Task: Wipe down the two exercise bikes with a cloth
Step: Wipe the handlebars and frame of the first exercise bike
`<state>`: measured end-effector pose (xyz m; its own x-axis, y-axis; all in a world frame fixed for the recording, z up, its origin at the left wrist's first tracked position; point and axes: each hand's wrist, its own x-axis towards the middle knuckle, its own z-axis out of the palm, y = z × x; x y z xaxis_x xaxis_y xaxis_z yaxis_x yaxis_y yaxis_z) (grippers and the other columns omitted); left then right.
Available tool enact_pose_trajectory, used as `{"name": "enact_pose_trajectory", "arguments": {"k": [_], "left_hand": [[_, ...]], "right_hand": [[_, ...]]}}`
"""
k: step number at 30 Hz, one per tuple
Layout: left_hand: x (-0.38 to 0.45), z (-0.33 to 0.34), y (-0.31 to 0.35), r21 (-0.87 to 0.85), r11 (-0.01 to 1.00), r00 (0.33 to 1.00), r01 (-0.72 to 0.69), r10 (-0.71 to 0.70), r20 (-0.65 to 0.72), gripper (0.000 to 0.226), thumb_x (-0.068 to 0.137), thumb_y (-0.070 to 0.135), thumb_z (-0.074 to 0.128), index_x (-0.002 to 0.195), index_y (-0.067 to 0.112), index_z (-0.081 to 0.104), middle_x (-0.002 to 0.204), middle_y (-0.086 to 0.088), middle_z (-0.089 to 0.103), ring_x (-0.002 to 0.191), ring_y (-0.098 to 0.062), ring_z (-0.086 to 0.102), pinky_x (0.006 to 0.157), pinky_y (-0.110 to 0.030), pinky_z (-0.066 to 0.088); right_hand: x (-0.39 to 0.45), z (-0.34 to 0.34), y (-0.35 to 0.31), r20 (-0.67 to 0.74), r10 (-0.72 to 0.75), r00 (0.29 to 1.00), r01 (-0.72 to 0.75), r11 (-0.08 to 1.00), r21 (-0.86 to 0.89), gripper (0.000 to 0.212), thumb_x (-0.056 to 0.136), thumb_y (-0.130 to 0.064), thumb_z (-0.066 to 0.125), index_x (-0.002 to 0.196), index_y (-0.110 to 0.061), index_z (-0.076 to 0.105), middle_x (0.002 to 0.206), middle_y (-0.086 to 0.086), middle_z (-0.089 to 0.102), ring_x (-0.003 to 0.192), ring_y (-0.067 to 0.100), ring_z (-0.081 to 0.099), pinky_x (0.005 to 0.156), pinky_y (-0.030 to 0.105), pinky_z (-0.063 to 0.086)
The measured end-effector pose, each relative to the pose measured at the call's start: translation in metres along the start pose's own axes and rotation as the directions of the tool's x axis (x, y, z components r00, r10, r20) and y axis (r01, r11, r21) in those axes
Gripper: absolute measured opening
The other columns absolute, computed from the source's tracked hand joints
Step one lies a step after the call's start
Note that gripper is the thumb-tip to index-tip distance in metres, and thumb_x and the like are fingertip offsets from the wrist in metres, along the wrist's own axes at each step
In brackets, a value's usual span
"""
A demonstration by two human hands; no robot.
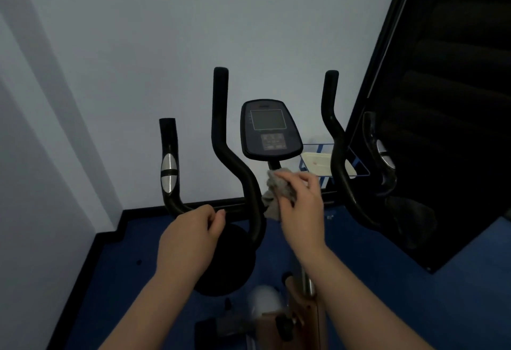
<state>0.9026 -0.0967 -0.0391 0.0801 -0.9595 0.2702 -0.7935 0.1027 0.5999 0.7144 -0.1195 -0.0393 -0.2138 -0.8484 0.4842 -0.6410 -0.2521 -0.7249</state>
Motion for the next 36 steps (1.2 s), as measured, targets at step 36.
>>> {"name": "enact_pose_trajectory", "arguments": {"k": [36], "left_hand": [[0.002,0.001,0.001,0.062,0.998,1.0,-0.007,0.009,-0.016,0.043,0.097,0.04,0.05,0.059,0.018,0.048,0.051,0.002,0.053,0.049,-0.013,0.052,0.046,-0.029,0.035]], "right_hand": [[-0.022,0.01,0.004,0.086,0.128,0.988,-0.129,0.992,0.006,0.036,0.09,-0.009,0.061,0.119,-0.03,0.064,0.116,-0.007,0.049,0.093,-0.009,0.049,0.079,0.0,0.037]]}}
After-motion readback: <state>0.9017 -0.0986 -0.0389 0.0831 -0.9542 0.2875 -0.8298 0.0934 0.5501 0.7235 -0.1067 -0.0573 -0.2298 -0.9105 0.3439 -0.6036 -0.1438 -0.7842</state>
